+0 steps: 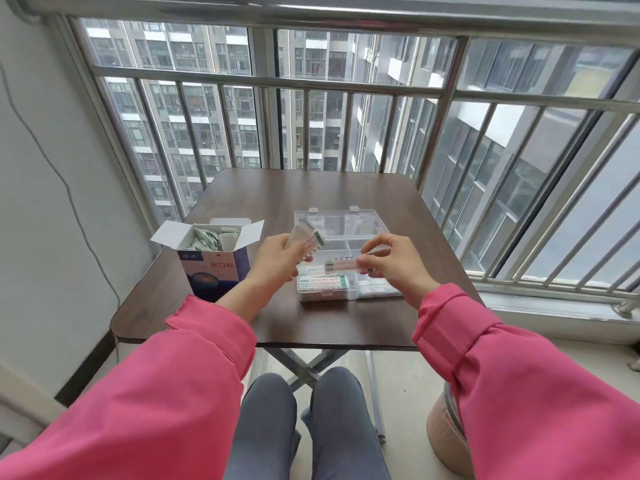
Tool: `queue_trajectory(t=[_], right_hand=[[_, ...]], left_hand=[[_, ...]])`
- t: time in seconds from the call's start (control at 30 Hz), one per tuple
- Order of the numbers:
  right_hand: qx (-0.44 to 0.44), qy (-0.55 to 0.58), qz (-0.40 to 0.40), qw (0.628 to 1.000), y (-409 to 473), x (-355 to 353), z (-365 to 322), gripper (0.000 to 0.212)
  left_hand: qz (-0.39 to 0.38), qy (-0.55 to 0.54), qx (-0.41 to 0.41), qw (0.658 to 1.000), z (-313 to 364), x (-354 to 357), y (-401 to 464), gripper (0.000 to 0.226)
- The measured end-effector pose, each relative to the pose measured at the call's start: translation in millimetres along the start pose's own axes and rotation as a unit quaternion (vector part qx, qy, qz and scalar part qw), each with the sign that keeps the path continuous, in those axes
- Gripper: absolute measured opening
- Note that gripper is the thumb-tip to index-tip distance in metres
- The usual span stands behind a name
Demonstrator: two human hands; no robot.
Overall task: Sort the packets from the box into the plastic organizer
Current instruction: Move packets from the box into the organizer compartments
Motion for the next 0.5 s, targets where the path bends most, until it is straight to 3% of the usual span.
queue_trajectory(t=[0.27,0.5], right_hand=[[-0.01,-0.124,-0.035,0.992,8,41,11,0.021],[-0.065,-0.301,-0.032,0.951,7,55,8,0.008]], left_hand=[[0.009,-0.008,0.034,0.999,-6,-10,3,0.005],[0.027,-0.014,0.038,0.999,-12,-12,4,0.021]])
Point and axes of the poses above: each hand's wrist, its own y-axis towards the middle knuckle, its own x-axis out of the palm, z = x × y, the point moved 9 cm from there along y, towards the middle knuckle, and after that the axes turned 10 degrees about y, right-handed, at the moved point
